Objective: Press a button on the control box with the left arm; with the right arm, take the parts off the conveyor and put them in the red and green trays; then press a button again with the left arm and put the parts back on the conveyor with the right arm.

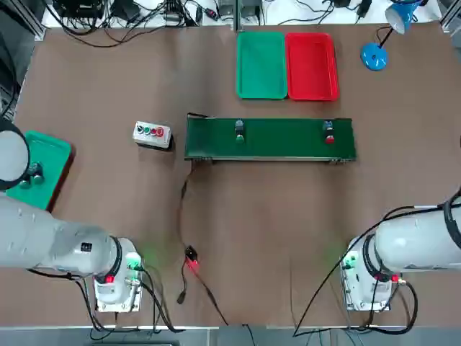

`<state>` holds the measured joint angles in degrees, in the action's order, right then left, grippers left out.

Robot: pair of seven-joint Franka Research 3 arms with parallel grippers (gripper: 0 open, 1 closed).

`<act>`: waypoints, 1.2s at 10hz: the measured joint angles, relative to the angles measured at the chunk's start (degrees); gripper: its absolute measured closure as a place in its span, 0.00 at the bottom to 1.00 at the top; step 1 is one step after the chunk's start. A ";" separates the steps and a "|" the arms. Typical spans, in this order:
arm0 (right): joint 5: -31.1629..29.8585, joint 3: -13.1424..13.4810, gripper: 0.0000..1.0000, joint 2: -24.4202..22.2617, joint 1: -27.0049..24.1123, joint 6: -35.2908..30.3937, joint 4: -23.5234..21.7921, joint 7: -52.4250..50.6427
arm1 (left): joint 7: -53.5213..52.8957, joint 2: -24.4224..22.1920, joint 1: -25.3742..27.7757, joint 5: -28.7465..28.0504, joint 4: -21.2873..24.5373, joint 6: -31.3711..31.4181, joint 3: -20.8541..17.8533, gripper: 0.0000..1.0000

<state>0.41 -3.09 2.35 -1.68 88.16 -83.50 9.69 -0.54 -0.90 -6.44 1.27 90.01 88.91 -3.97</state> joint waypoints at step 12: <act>0.00 -0.15 0.00 0.00 0.11 -1.75 -0.03 -0.16 | 0.90 -2.24 0.24 0.00 7.08 3.58 1.86 0.93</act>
<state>0.41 -3.25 2.35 -1.58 86.41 -83.53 9.53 0.36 -3.14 -6.20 1.27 97.09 92.49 -2.10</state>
